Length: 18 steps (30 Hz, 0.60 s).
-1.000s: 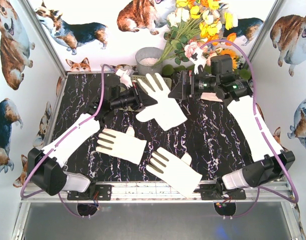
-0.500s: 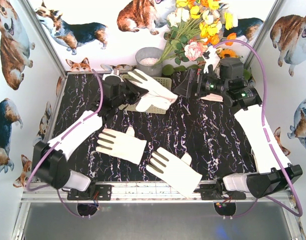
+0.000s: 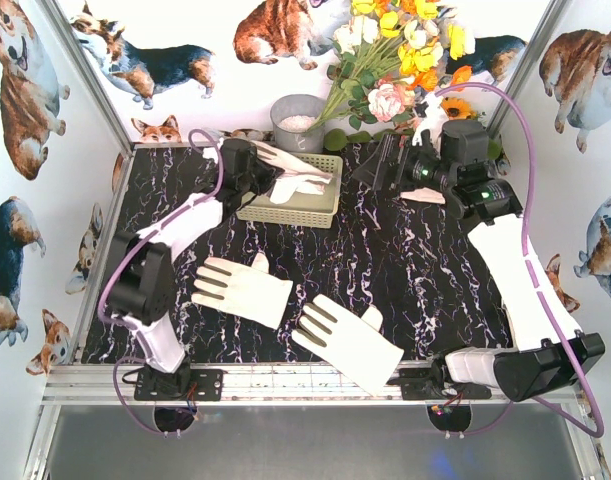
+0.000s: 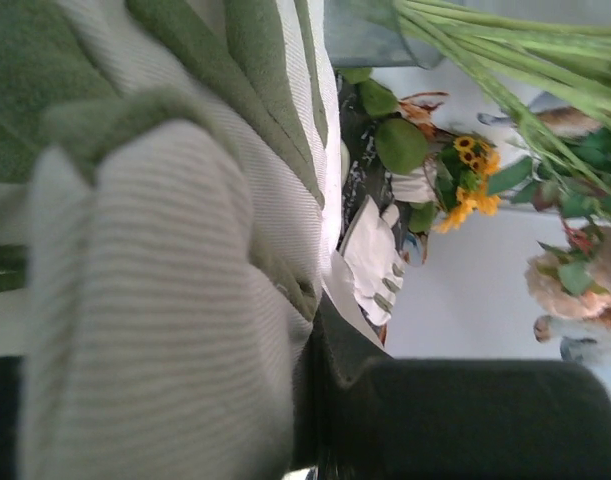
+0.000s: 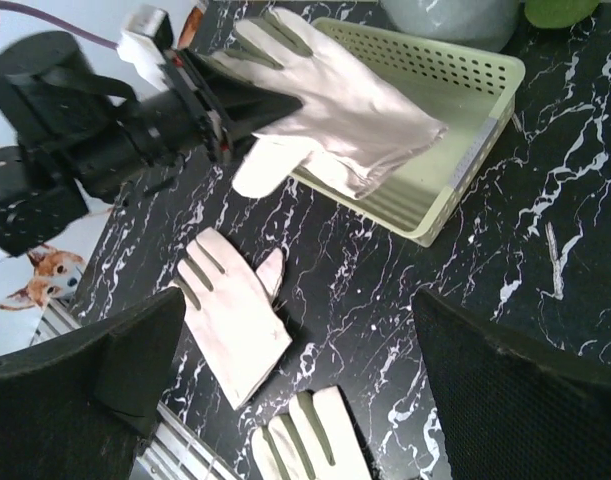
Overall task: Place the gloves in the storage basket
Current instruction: Place the glove in the bin.
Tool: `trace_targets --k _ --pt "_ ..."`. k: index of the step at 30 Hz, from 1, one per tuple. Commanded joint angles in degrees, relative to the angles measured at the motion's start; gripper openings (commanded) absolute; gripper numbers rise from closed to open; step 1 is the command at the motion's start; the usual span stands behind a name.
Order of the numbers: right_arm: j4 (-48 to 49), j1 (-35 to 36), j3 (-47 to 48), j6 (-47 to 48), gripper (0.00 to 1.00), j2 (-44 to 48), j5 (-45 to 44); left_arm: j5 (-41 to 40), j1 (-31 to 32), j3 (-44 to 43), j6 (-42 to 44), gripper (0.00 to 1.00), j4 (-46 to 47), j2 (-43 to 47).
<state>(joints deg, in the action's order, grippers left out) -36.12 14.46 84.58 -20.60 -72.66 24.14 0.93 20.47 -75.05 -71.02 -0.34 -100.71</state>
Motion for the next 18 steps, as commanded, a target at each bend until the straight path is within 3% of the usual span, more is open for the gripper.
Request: trace_targets --k 1,7,18 --pt "7.31 -0.31 0.0 -2.33 0.99 -1.17 -0.8 -0.51 -1.09 -4.03 -2.52 0.0 3.66 -4.61" --pt "5.44 -0.31 2.16 -1.19 0.98 -3.28 -1.9 1.21 -1.35 -13.46 -1.4 0.0 0.4 -12.69" --pt "4.03 -0.79 2.82 0.06 0.98 -5.01 -3.66 2.07 -1.66 -20.05 -3.43 0.0 -2.03 -21.93"
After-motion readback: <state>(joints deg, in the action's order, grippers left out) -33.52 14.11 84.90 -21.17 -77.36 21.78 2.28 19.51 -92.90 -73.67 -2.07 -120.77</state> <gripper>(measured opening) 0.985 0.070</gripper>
